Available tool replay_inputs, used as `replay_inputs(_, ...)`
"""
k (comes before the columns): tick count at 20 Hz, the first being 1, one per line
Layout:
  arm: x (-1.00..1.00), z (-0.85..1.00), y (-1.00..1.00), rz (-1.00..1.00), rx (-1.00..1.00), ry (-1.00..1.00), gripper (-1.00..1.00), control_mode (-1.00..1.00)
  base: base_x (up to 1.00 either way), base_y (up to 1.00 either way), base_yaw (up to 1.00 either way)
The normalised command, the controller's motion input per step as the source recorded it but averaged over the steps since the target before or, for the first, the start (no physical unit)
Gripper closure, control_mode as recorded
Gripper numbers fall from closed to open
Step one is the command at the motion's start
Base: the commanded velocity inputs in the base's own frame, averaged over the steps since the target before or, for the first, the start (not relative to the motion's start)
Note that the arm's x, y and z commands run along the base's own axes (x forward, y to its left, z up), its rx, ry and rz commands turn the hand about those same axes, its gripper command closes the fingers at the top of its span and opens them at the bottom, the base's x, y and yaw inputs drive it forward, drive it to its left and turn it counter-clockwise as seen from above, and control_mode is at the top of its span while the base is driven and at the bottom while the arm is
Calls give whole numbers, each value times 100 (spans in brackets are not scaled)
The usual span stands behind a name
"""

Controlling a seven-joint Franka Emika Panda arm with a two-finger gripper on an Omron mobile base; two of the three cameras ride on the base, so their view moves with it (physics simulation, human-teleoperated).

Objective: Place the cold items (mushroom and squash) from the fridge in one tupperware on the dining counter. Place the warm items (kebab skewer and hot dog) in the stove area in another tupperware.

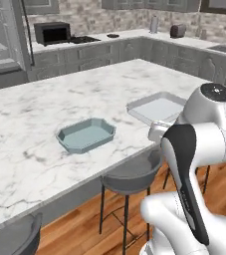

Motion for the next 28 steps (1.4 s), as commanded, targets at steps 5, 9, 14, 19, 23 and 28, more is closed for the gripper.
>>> replay_inputs(5, 0, 0, 0, 0, 0, 0, 100, 100, 86, -15, 54)
replay_inputs(9, 0, 0, 0, 0, 0, 0, 100, 100, 94, -19, 49)
replay_inputs(14, 20, -2, -11, 6, 2, 7, 100, -100, 74, -32, 28)
replay_inputs(19, 100, -31, -39, 23, 5, 48, 100, -100, 0, 0, 0)
replay_inputs(23, 100, -57, -4, 17, 0, 49, 100, -100, 0, 0, 0)
replay_inputs(28, 98, -62, 0, 13, 0, 19, 100, -100, 0, 0, 0)
